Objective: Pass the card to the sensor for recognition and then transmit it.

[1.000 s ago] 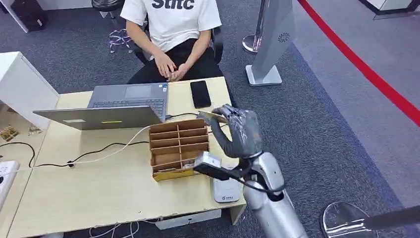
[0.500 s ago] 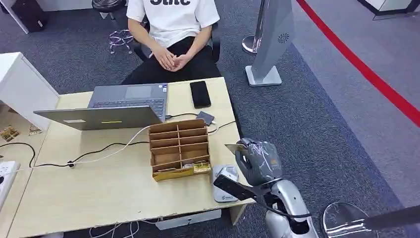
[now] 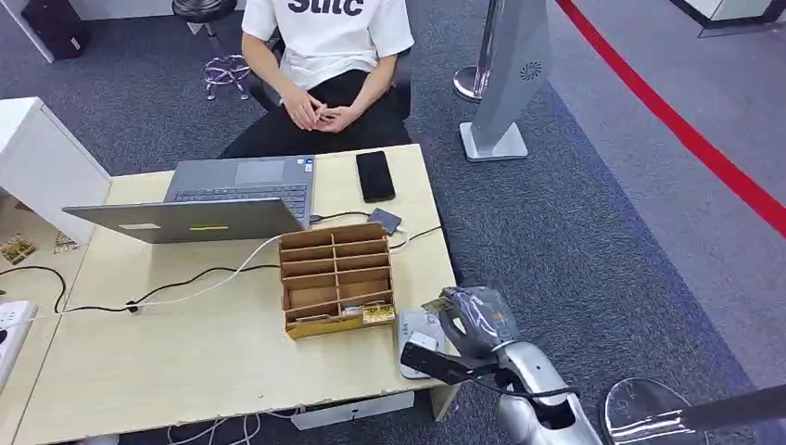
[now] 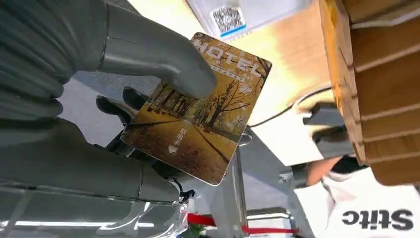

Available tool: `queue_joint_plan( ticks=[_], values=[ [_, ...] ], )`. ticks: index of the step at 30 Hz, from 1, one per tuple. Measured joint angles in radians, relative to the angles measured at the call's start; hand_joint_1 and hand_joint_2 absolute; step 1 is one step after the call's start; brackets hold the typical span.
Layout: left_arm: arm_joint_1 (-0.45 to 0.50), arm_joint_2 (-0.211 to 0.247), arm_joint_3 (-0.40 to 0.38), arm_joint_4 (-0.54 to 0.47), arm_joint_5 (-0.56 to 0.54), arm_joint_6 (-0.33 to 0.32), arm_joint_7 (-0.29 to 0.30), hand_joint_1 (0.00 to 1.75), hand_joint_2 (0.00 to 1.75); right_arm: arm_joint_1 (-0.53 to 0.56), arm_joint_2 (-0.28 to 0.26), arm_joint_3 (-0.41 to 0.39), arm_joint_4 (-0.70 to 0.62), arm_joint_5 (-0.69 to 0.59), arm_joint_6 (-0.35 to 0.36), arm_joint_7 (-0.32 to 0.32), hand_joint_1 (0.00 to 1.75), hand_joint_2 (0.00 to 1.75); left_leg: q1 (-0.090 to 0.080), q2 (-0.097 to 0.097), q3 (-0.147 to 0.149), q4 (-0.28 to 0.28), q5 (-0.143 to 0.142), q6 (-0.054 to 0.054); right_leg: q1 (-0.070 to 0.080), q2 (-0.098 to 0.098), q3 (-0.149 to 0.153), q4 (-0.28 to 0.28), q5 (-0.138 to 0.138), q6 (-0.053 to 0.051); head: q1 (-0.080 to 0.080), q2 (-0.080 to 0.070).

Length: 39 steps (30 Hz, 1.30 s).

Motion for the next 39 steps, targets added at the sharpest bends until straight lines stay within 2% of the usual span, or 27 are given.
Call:
queue_joint_plan(
  ticks=[6,16,20,25,29,32,34,36,39],
  values=[
    [-0.001,0.0,0.0,0.0,-0.003,0.0,0.002,0.0,1.75,-0.024,-0.018,0.027,0.05,-0.016,0.03,0.007,1.75,1.75,0.0,0.0,0.0,0.0,0.0,0.0,0.0,0.0,0.0,0.0,0.0,0.0,0.0,0.0],
    [-0.004,0.005,0.001,0.0,-0.006,0.0,0.002,0.0,1.75,-0.065,-0.037,0.054,0.108,-0.035,0.042,0.005,1.75,1.75,0.0,0.0,0.001,0.0,0.0,0.0,0.0,0.0,0.0,0.0,0.0,0.0,0.0,0.0],
    [-0.004,0.005,0.002,0.0,-0.008,-0.001,0.008,0.0,1.75,-0.065,-0.042,0.06,0.112,-0.04,0.007,0.005,1.75,1.75,0.0,0.0,0.001,0.0,0.0,0.0,0.0,0.0,0.001,0.0,0.0,0.0,0.0,0.0],
    [-0.004,0.003,0.016,0.0,-0.008,0.0,0.01,0.0,1.75,-0.013,-0.042,0.06,0.014,0.005,-0.071,0.019,1.75,1.75,0.0,0.0,0.001,0.0,0.0,0.0,0.0,0.0,0.001,0.0,0.0,0.0,0.0,0.0],
    [-0.003,0.0,0.024,0.0,-0.015,0.0,0.01,0.0,1.75,0.002,-0.042,0.061,-0.119,0.032,-0.082,0.008,1.75,1.75,0.0,0.0,-0.001,0.0,0.0,0.0,0.0,0.0,0.0,0.0,0.0,0.0,0.0,0.0],
    [-0.006,0.003,0.024,0.0,-0.036,-0.003,0.01,0.0,1.75,-0.068,-0.042,0.094,-0.147,-0.006,-0.019,-0.019,1.75,1.75,0.0,0.004,0.0,0.0,0.0,0.0,0.0,0.002,0.001,0.001,0.0,-0.001,0.0,0.0],
    [-0.009,0.011,0.023,0.0,-0.047,-0.011,0.005,0.0,1.75,-0.174,-0.042,0.132,-0.107,-0.075,0.045,-0.045,1.75,1.75,0.0,0.006,0.0,0.0,0.001,-0.001,0.0,0.004,-0.001,0.002,0.002,-0.001,0.0,0.0],
    [-0.015,0.026,0.019,0.002,-0.052,-0.018,-0.003,0.0,1.75,-0.335,-0.026,0.178,0.006,-0.134,0.104,-0.049,1.75,1.75,0.0,0.008,0.0,0.0,0.004,-0.002,0.0,0.007,-0.002,0.003,0.006,-0.002,0.001,0.0],
    [-0.028,0.046,0.002,0.009,-0.057,-0.027,-0.01,0.0,1.75,-0.593,0.035,0.227,0.24,-0.201,0.179,-0.037,1.75,1.75,0.0,0.007,-0.002,0.0,0.009,-0.002,0.0,0.006,-0.004,0.004,0.008,-0.001,0.0,0.0]
  ],
)
